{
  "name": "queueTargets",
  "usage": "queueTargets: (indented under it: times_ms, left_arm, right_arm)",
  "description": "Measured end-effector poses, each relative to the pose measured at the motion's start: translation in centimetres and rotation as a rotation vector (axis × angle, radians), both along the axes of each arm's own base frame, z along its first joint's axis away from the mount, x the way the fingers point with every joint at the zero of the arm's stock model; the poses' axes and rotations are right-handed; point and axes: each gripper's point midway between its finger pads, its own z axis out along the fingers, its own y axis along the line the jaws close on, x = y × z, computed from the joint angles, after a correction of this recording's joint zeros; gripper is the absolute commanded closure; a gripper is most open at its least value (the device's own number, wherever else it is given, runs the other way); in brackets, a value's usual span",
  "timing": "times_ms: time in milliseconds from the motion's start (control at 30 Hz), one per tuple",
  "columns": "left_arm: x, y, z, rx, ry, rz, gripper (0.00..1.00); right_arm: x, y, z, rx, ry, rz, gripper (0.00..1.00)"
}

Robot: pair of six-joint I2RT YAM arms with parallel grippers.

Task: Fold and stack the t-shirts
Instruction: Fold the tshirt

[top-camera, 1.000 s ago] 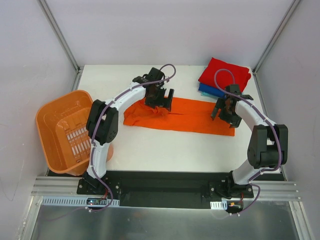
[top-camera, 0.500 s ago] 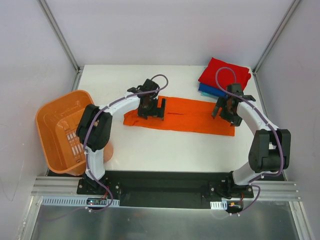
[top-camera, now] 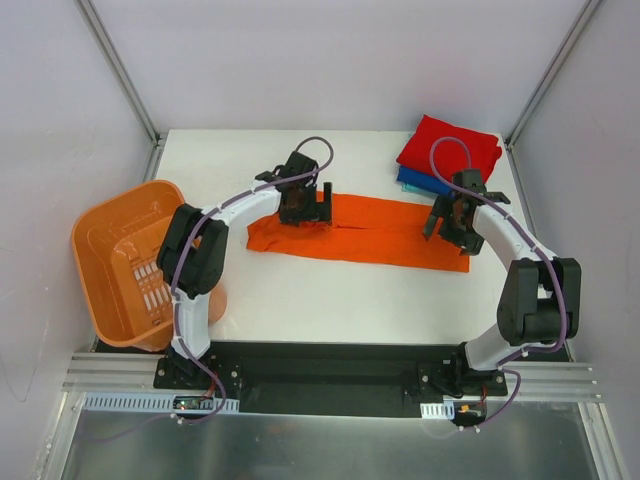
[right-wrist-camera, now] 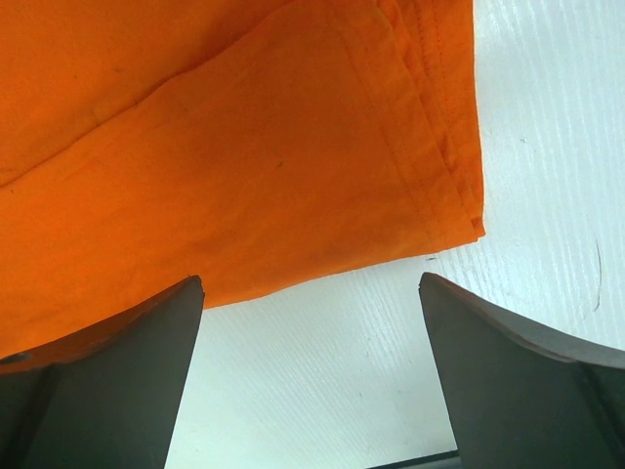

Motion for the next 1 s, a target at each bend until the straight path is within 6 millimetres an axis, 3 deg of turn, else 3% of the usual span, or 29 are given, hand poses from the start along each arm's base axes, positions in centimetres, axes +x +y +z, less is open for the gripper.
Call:
queueTargets:
  times_ms: [300, 633, 767, 1000]
  left_arm:
    - [2.7, -1.7, -2.6, -0.026, 0.036, -0.007, 0.01]
    - [6.8, -4.7, 1.2, -0.117, -0.066, -0.025, 0.01]
    - [7.9, -5.4, 0.9, -0.150, -0.064, -0.030, 0.01]
    - [7.3, -4.6, 0.0, -0.143, -0.032, -0.019, 0.01]
  right_arm:
    - [0.0, 0.0, 0.0, -0.002, -0.002, 0.003, 0.03]
    - [0.1, -0.1, -0.2, -0.010, 0.004, 0.002, 0.03]
    - [0.1, -0.2, -0.2, -0.014, 0.004, 0.004, 0.03]
    - [0.4, -0.2, 0.2, -0.016, -0.005, 0.017, 0.03]
